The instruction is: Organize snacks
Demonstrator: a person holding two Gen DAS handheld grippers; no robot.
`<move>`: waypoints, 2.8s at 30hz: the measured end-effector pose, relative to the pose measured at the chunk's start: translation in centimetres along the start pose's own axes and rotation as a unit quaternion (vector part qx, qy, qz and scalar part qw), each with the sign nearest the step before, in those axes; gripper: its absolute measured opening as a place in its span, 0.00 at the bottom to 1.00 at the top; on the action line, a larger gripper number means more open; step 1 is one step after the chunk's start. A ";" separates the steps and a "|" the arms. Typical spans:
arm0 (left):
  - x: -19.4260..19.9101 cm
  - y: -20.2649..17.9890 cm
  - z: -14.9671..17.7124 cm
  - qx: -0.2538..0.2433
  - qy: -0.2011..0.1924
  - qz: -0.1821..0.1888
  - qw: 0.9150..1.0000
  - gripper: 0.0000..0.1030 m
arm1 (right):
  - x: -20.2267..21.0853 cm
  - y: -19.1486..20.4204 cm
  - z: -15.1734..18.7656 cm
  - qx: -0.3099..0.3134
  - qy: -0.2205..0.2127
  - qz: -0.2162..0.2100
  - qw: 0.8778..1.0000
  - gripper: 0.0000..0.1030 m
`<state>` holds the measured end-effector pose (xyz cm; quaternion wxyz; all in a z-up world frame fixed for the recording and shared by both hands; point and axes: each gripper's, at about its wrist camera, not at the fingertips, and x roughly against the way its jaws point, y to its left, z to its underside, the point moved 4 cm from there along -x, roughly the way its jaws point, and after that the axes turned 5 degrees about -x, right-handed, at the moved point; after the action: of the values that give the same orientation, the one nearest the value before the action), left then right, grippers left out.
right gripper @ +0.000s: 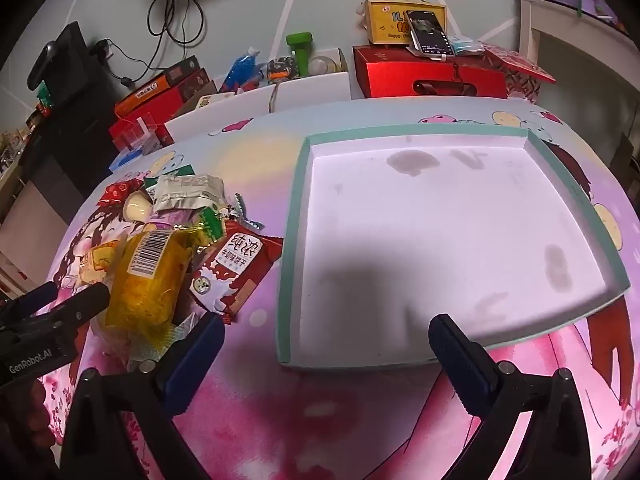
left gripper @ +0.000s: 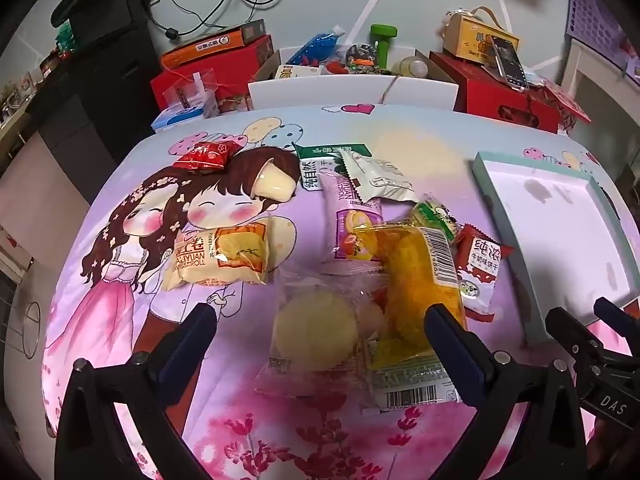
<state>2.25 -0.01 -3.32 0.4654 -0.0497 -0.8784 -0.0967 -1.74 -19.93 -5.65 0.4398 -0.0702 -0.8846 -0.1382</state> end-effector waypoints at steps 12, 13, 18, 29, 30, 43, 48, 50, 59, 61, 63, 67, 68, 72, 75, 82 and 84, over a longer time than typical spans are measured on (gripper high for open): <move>0.1 -0.7 -0.3 0.000 -0.001 -0.004 1.000 1.00 | 0.4 -0.1 0.1 -0.004 0.000 -0.002 1.000 1.00; 0.1 -0.7 -0.4 0.001 -0.002 -0.004 1.000 1.00 | 0.4 -0.1 0.0 -0.004 0.001 -0.002 1.000 1.00; 0.2 -0.5 -0.4 0.004 -0.003 -0.003 1.000 1.00 | 0.2 -0.2 -0.1 -0.010 0.001 -0.005 1.000 1.00; 0.2 -0.4 -0.4 0.004 -0.004 -0.004 1.000 1.00 | 0.1 -0.2 -0.1 -0.010 0.001 -0.005 1.000 1.00; 0.2 -0.4 -0.4 0.004 -0.004 -0.004 1.000 1.00 | 0.1 -0.2 -0.1 -0.010 0.001 -0.005 1.000 1.00; 0.2 -0.2 -0.3 0.006 -0.005 -0.002 1.000 1.00 | 0.1 -0.2 -0.1 -0.009 0.002 -0.005 1.000 1.00; 0.3 -0.2 -0.4 0.010 -0.010 0.004 1.000 1.00 | 0.1 -0.2 0.0 -0.009 0.002 -0.005 1.000 1.00; 0.3 -0.2 -0.3 0.010 -0.009 0.003 1.000 1.00 | 0.1 -0.2 0.0 -0.009 0.002 -0.004 1.000 1.00; 0.3 -0.2 -0.3 0.009 -0.008 0.003 1.000 1.00 | 0.1 -0.2 -0.1 -0.009 0.002 -0.004 1.000 1.00; 0.3 -0.3 -0.3 0.009 -0.008 0.003 1.000 1.00 | 0.1 -0.2 -0.1 -0.009 0.002 -0.004 1.000 1.00; 0.3 -0.3 -0.2 0.009 -0.007 0.005 1.000 1.00 | 0.1 -0.2 -0.1 -0.009 0.002 -0.004 1.000 1.00; 0.1 -0.1 -0.2 0.014 -0.002 0.008 1.000 1.00 | 0.1 -0.2 0.0 -0.009 0.003 -0.003 1.000 1.00; 0.1 0.0 -0.1 0.016 0.000 0.010 1.000 1.00 | 0.1 -0.2 0.0 -0.009 0.003 -0.003 1.000 1.00; 0.1 0.0 -0.2 0.019 0.000 0.015 1.000 1.00 | 0.1 -0.2 -0.1 -0.009 0.003 -0.004 1.000 1.00; 0.1 -0.1 -0.3 0.018 -0.002 0.023 1.000 1.00 | 0.1 -0.2 -0.1 -0.009 0.003 -0.003 1.000 1.00; 0.2 0.0 -0.5 0.021 -0.009 0.027 0.999 1.00 | 0.1 -0.2 -0.1 -0.009 0.003 -0.003 1.000 1.00; 0.2 0.1 -0.5 0.023 -0.008 0.024 0.999 1.00 | 0.1 -0.1 -0.1 -0.009 0.003 -0.003 1.000 1.00</move>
<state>2.53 0.00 -2.86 0.4612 -0.0611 -0.8829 -0.0644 -1.73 -20.09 -5.53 0.4417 -0.0709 -0.8821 -0.1474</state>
